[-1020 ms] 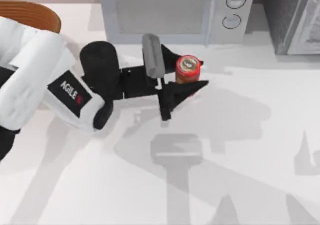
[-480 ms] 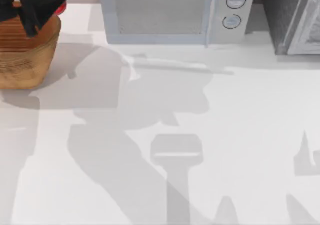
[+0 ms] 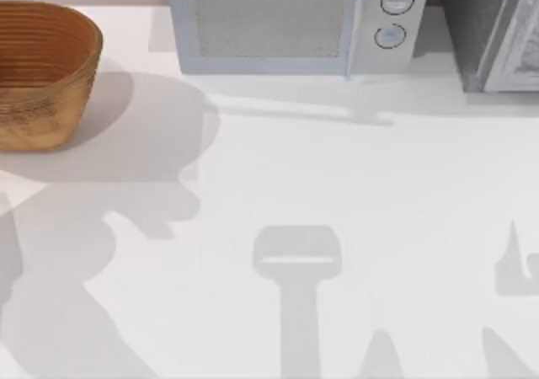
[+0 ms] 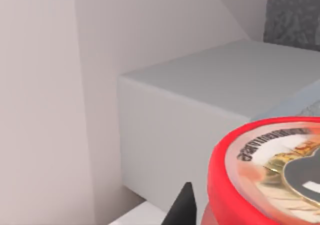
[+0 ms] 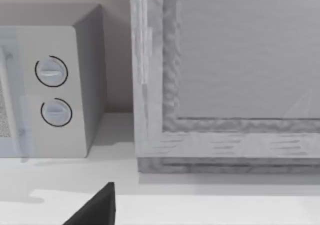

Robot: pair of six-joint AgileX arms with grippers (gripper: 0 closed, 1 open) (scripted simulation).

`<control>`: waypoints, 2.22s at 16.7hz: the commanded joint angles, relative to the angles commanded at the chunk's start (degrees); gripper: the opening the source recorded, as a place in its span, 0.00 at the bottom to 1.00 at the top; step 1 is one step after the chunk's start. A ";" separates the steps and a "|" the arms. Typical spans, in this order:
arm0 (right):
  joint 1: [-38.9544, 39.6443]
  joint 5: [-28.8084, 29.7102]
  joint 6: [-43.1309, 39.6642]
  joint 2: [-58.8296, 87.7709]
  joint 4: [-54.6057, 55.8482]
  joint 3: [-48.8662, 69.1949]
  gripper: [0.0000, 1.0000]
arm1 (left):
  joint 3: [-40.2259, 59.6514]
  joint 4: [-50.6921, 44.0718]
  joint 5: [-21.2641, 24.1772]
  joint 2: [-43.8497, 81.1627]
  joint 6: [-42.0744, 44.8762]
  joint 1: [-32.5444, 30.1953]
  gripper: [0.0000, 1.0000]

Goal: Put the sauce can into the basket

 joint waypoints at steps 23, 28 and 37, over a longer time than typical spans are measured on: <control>0.00 0.00 0.00 0.00 0.00 0.00 1.00 | 2.33 4.59 -7.69 5.93 -1.15 -7.43 0.23; 0.00 0.00 0.00 0.00 0.00 0.00 1.00 | 2.33 4.59 -7.69 5.93 -1.15 -7.43 0.60; 0.00 0.00 0.00 0.00 0.00 0.00 1.00 | 2.33 4.59 -7.69 5.93 -1.15 -7.43 1.00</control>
